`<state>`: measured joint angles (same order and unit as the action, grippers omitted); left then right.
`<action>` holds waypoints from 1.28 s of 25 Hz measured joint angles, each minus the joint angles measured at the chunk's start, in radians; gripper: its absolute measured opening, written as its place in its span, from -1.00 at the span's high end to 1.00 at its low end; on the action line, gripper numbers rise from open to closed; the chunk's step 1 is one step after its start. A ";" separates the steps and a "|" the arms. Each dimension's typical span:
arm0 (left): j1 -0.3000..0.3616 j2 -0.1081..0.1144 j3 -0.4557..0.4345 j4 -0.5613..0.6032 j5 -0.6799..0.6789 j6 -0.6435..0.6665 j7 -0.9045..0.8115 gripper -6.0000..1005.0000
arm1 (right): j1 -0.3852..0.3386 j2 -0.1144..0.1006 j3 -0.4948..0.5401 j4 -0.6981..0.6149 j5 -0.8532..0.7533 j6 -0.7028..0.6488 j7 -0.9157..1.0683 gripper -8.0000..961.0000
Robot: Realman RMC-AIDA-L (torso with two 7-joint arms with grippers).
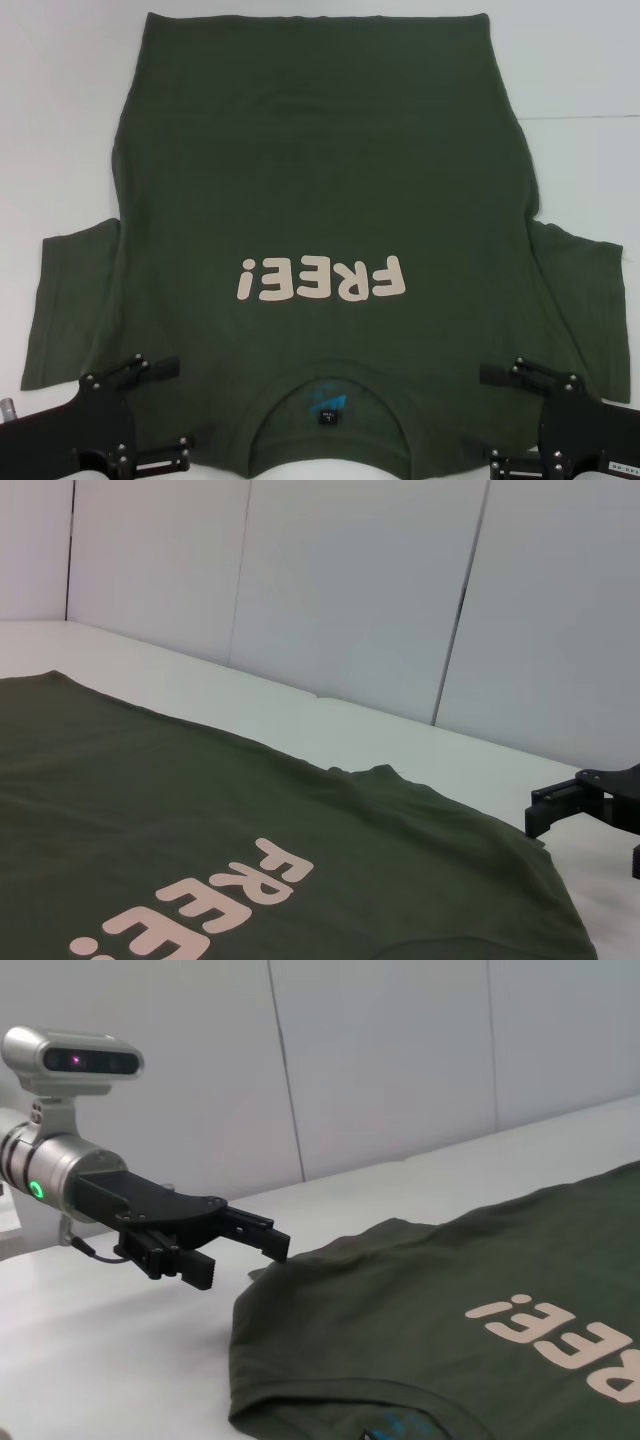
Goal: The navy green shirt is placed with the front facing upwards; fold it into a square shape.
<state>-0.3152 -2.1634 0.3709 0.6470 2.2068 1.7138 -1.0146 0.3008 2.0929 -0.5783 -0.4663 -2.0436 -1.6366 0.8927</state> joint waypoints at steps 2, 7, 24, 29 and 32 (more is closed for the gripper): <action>0.000 0.000 -0.001 0.001 0.000 0.002 0.000 -0.86 | 0.001 0.000 -0.001 0.000 -0.003 -0.007 -0.001 -0.94; 0.003 0.000 -0.001 0.003 -0.004 0.002 0.000 -0.85 | 0.001 -0.001 -0.002 -0.001 -0.002 -0.008 -0.001 -0.94; -0.029 0.034 -0.056 0.014 -0.008 0.006 -0.279 -0.84 | -0.002 -0.001 0.006 0.000 -0.004 -0.011 0.001 -0.93; -0.066 0.079 -0.076 0.036 0.000 0.008 -0.522 -0.84 | -0.003 -0.001 0.006 0.000 -0.002 -0.011 0.003 -0.93; -0.085 0.100 -0.078 0.063 0.013 0.002 -0.641 -0.84 | 0.000 -0.001 0.007 0.000 -0.002 -0.011 0.005 -0.93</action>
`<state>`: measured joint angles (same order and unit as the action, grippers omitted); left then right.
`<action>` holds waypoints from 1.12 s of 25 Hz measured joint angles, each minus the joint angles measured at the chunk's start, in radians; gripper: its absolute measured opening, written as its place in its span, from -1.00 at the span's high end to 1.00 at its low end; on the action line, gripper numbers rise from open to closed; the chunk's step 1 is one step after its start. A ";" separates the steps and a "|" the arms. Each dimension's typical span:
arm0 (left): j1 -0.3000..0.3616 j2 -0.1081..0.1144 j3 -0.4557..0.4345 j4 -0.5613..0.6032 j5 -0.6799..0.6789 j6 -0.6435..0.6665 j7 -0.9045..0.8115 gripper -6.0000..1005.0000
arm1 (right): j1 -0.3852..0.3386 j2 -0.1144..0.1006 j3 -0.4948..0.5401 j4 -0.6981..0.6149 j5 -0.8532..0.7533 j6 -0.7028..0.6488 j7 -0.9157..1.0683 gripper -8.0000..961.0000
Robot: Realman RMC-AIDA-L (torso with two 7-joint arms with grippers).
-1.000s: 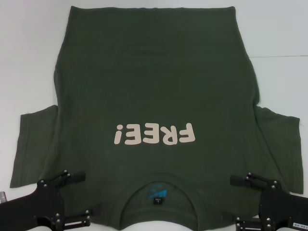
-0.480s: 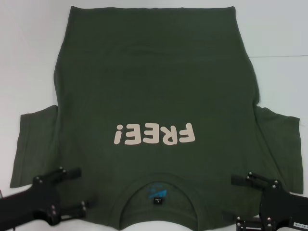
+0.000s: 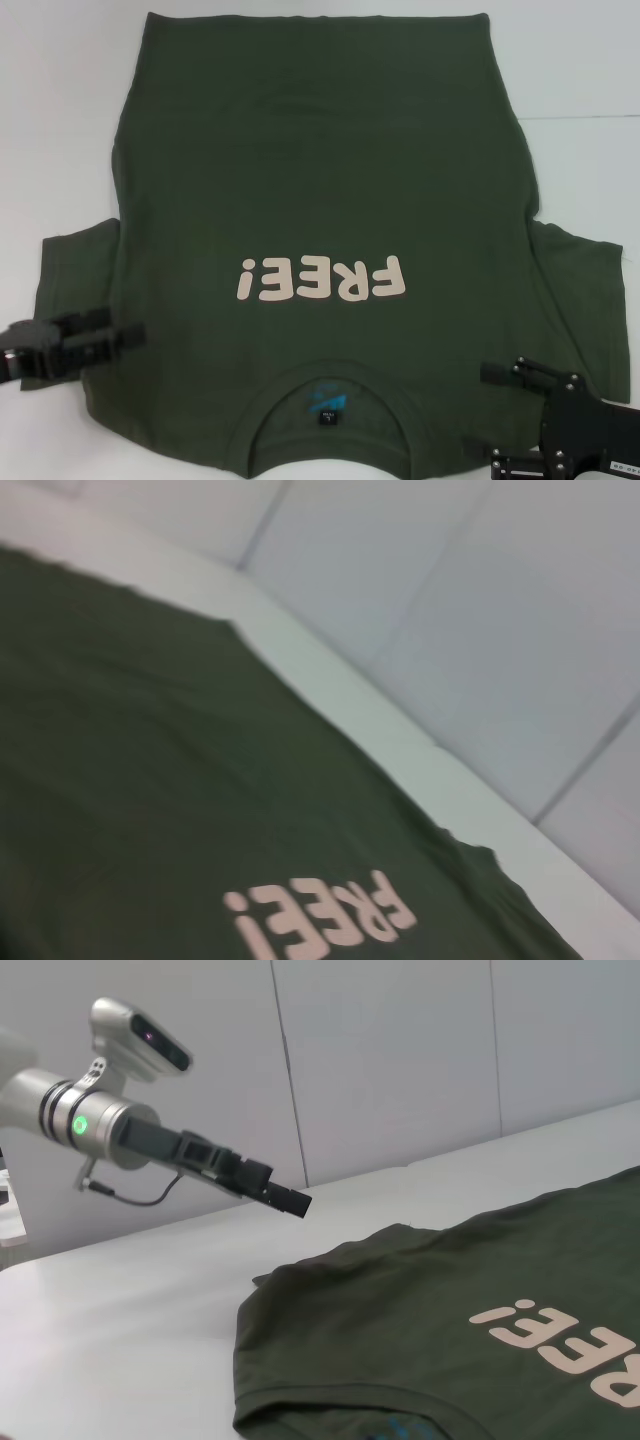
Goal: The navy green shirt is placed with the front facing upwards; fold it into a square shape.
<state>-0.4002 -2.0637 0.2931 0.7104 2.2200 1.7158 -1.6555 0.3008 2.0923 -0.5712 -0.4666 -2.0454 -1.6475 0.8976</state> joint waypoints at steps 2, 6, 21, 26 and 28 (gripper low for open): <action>-0.021 0.020 -0.001 0.016 0.020 -0.005 -0.105 -0.84 | 0.002 0.000 0.000 0.000 0.000 0.000 0.001 -0.93; -0.069 0.057 -0.003 0.051 0.082 -0.013 -0.267 -0.83 | 0.002 0.000 -0.002 -0.001 0.000 -0.004 0.005 -0.94; -0.251 0.138 0.057 0.093 0.381 -0.221 -0.642 -0.83 | 0.008 0.000 -0.008 -0.002 -0.001 -0.006 0.010 -0.93; -0.269 0.138 0.120 0.074 0.442 -0.289 -0.697 -0.82 | 0.015 0.000 -0.009 0.000 -0.005 -0.006 0.010 -0.94; -0.270 0.135 0.147 0.070 0.453 -0.317 -0.716 -0.82 | 0.018 0.001 -0.009 0.000 -0.005 -0.005 0.012 -0.94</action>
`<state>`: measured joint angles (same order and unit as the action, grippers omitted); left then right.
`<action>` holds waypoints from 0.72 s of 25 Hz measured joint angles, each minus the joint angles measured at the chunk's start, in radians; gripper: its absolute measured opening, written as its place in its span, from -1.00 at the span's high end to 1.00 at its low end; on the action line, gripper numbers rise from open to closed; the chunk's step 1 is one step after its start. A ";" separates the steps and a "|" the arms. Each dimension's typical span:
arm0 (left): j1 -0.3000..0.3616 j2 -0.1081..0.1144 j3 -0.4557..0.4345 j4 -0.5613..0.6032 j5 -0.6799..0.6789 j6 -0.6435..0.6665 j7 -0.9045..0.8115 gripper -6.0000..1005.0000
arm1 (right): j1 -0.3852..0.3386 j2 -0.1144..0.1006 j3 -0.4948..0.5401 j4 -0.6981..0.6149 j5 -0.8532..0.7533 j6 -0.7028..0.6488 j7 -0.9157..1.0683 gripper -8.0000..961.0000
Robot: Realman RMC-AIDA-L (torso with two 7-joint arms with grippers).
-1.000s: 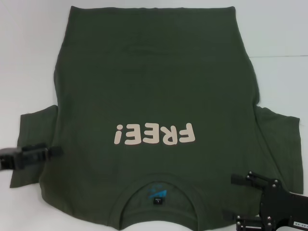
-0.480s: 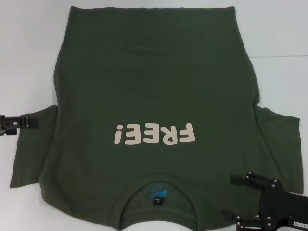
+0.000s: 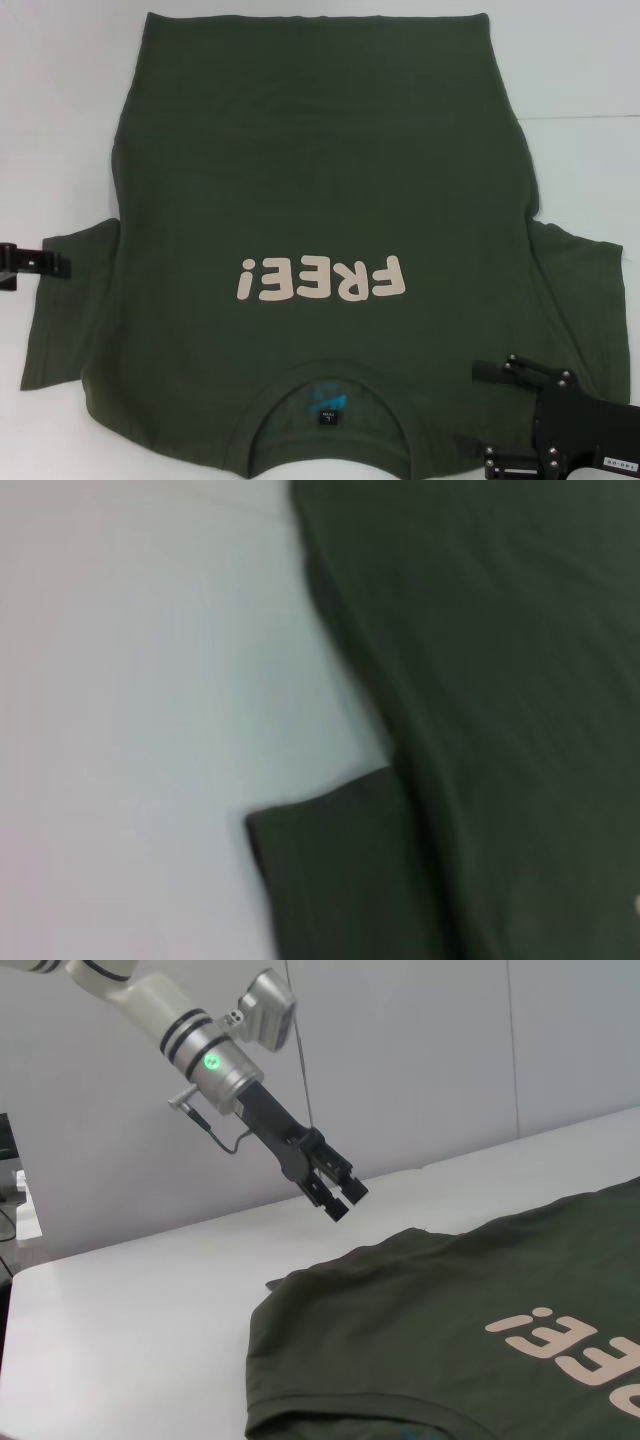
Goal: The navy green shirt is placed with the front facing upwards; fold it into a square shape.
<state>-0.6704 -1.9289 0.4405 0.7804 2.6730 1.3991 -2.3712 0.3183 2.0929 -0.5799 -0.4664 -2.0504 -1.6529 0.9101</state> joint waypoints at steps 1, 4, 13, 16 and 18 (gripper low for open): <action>0.000 -0.001 0.012 -0.004 0.005 -0.016 -0.010 -0.82 | 0.002 0.001 0.000 0.000 0.000 0.001 0.003 -0.94; -0.002 -0.002 0.018 -0.020 0.012 -0.048 -0.018 -0.82 | 0.007 0.000 -0.001 0.000 0.000 0.004 0.011 -0.94; -0.008 -0.003 0.025 -0.075 0.009 -0.098 -0.008 -0.81 | 0.013 0.000 -0.002 0.000 -0.001 0.009 0.012 -0.94; -0.010 -0.005 0.032 -0.084 0.005 -0.114 -0.008 -0.81 | 0.013 0.001 -0.002 0.000 -0.001 0.009 0.012 -0.93; -0.010 -0.011 0.034 -0.087 0.007 -0.141 -0.008 -0.81 | 0.013 0.001 -0.002 0.000 -0.001 0.010 0.012 -0.93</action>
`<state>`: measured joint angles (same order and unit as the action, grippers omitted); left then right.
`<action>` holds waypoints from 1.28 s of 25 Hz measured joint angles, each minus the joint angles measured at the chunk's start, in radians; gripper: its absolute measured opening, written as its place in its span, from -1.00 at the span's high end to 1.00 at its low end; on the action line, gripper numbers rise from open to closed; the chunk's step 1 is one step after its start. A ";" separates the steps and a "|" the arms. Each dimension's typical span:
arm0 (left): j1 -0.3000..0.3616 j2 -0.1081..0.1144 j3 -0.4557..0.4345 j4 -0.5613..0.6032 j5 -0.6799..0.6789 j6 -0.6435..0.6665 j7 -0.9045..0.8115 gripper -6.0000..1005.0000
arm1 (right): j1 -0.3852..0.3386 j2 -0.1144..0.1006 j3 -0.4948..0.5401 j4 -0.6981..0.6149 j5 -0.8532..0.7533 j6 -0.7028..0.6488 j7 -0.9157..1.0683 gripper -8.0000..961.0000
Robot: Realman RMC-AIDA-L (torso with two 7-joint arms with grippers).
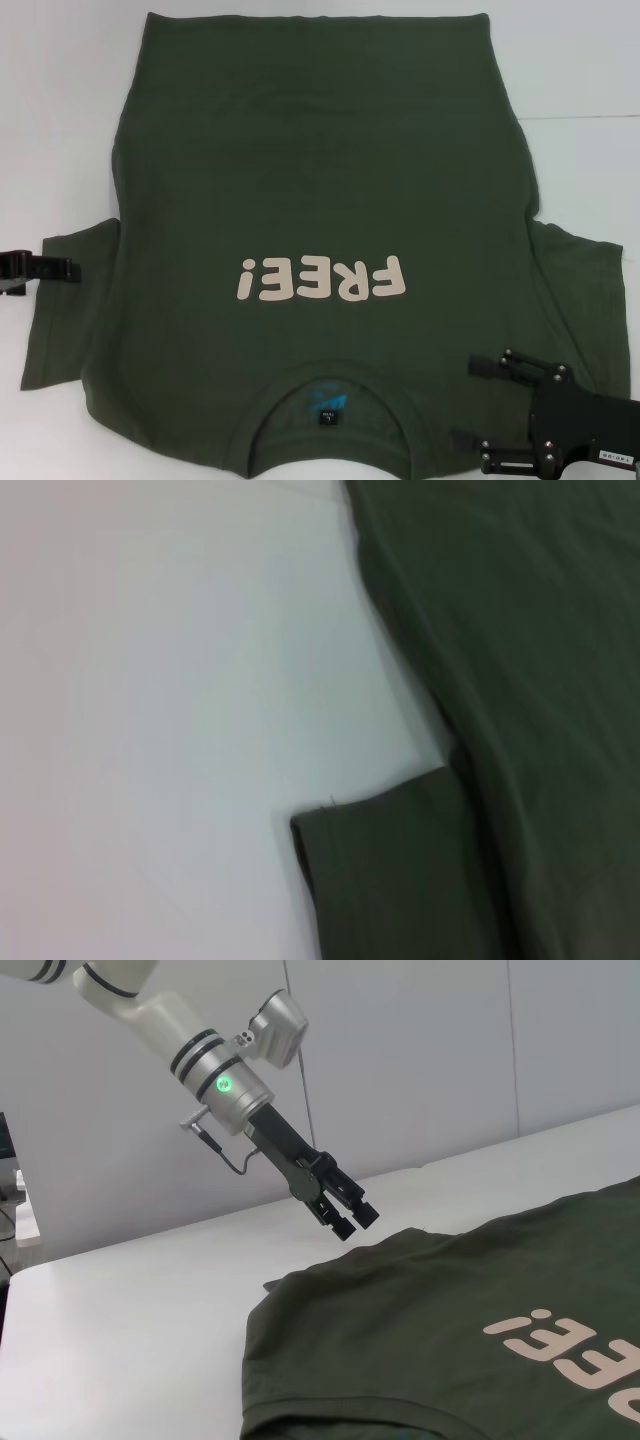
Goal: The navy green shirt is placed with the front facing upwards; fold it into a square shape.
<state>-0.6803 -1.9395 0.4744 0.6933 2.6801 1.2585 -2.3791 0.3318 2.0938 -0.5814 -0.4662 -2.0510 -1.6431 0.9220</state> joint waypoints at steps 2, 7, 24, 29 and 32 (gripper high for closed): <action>0.000 -0.001 0.000 -0.005 0.001 -0.010 0.001 -0.81 | 0.001 0.000 0.000 0.000 0.000 0.001 0.000 -0.93; -0.001 -0.005 0.001 -0.020 0.001 -0.029 0.009 -0.81 | 0.001 0.000 0.000 0.001 0.000 0.010 0.000 -0.93; -0.008 -0.015 0.001 -0.046 0.002 -0.053 0.023 -0.80 | 0.009 0.000 0.000 0.003 0.000 0.013 0.009 -0.94; -0.012 -0.015 0.001 -0.049 0.003 -0.054 0.026 -0.79 | 0.009 0.000 0.000 0.003 0.000 0.013 0.010 -0.94; -0.013 -0.015 0.001 -0.050 0.003 -0.054 0.026 -0.79 | 0.009 0.000 -0.001 0.003 0.000 0.013 0.010 -0.94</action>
<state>-0.6936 -1.9543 0.4755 0.6430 2.6834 1.2043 -2.3532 0.3406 2.0939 -0.5823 -0.4632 -2.0509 -1.6304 0.9323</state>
